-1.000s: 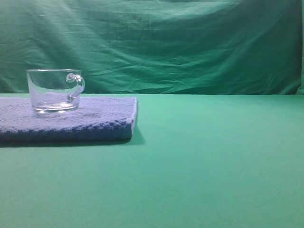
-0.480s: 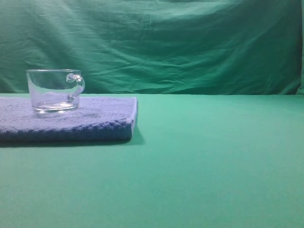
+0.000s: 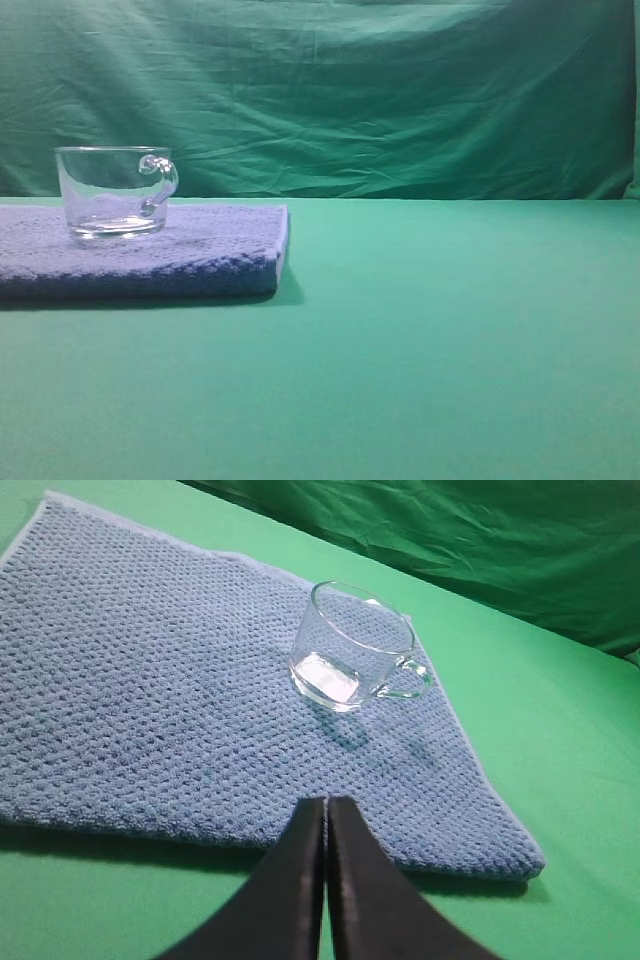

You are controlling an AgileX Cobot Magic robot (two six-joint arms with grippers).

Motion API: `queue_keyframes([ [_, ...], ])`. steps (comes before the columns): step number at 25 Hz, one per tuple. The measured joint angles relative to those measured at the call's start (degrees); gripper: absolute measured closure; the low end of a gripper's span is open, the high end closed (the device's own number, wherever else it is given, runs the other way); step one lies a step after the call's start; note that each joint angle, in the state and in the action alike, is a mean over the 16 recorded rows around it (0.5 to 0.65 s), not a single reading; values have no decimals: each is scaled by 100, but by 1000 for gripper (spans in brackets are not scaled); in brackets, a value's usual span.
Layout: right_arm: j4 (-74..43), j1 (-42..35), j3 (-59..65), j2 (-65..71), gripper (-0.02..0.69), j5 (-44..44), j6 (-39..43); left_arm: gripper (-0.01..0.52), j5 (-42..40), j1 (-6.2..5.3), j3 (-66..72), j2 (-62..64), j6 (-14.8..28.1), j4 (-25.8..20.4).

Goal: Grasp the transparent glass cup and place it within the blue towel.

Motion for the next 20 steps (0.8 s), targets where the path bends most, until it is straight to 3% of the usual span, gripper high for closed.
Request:
queue_keyframes([
  [13, -211, -2657, 1938, -1563, 613, -1412, 179, 514, 0, 0, 0, 0, 0, 0],
  [20, -239, -3509, 2898, -2053, 595, -1676, 187, 514, 0, 0, 0, 0, 0, 0],
])
